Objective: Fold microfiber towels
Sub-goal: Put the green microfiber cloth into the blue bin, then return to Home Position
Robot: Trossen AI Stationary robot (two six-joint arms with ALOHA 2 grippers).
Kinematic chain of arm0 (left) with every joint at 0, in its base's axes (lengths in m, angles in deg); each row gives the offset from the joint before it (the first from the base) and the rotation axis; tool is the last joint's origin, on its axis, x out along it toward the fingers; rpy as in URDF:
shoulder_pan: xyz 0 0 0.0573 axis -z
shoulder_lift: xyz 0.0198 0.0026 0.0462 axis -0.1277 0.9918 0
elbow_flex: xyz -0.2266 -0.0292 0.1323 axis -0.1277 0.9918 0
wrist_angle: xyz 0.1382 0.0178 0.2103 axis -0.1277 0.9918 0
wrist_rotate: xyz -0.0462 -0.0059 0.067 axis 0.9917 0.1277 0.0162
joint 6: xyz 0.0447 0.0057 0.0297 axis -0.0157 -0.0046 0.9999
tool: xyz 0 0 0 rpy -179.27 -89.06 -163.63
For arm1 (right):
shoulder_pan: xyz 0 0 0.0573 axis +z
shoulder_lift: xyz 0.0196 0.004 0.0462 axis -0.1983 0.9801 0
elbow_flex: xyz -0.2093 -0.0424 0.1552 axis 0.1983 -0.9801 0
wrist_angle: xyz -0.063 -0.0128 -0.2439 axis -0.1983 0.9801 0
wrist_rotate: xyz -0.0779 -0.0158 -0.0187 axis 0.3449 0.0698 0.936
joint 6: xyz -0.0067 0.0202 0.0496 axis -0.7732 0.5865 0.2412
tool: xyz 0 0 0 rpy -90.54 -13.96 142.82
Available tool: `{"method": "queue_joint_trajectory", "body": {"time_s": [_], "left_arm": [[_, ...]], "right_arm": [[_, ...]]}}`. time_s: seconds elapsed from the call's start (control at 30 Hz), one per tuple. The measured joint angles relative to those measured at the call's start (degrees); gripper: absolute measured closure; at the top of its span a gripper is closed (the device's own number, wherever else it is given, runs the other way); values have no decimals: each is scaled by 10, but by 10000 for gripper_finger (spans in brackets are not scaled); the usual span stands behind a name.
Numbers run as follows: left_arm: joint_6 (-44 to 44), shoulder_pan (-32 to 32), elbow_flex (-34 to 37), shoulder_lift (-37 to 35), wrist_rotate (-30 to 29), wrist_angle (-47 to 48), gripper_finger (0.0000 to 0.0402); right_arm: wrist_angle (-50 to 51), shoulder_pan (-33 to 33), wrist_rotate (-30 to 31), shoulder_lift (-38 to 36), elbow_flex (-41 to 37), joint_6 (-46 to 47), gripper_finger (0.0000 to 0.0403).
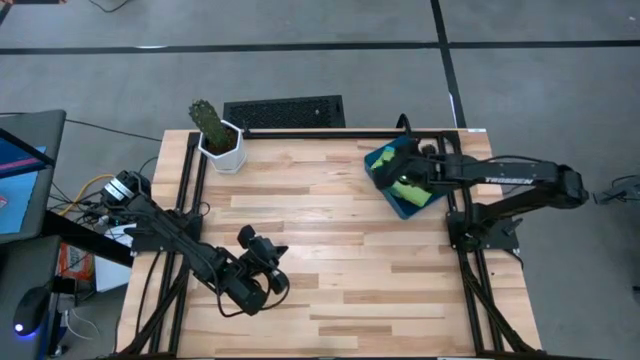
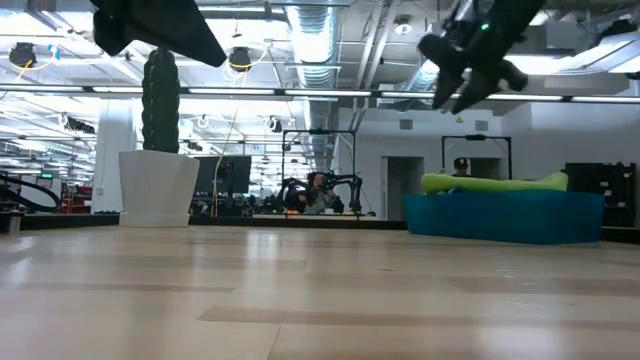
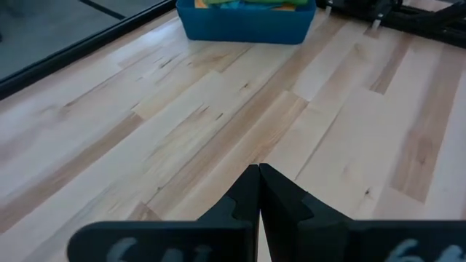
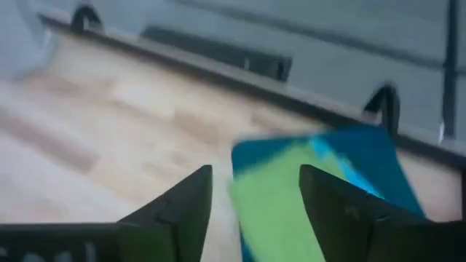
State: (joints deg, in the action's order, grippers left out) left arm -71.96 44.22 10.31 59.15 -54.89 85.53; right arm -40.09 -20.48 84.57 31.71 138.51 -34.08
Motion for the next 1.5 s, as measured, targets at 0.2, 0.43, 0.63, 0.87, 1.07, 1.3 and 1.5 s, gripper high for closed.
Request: {"method": "queue_joint_trajectory", "body": {"time_s": [0.2, 0.43, 0.63, 0.87, 1.07, 1.3, 1.5], "left_arm": [[-11, 2, 0, 0, 0, 15, 401], [-9, 2, 0, 0, 1, 22, 401], [-9, 2, 0, 0, 1, 27, 401], [-11, 1, 0, 0, -6, 28, 401], [-11, 1, 0, -1, -6, 28, 401], [44, 1, 0, -38, -2, 49, 401], [177, -17, 5, -172, -18, 83, 402]], "right_arm": [[-22, -36, 24, 62, -14, -15, 227], [-114, -98, 7, 127, -102, -10, 281], [-173, -176, -40, 163, -152, -1, 310], [-219, -206, -76, 178, -158, -19, 323], [-201, -206, -79, 88, -137, -80, 323], [-178, -190, -95, -67, -136, -138, 325], [-186, -114, -226, -238, -158, -250, 330]]}}
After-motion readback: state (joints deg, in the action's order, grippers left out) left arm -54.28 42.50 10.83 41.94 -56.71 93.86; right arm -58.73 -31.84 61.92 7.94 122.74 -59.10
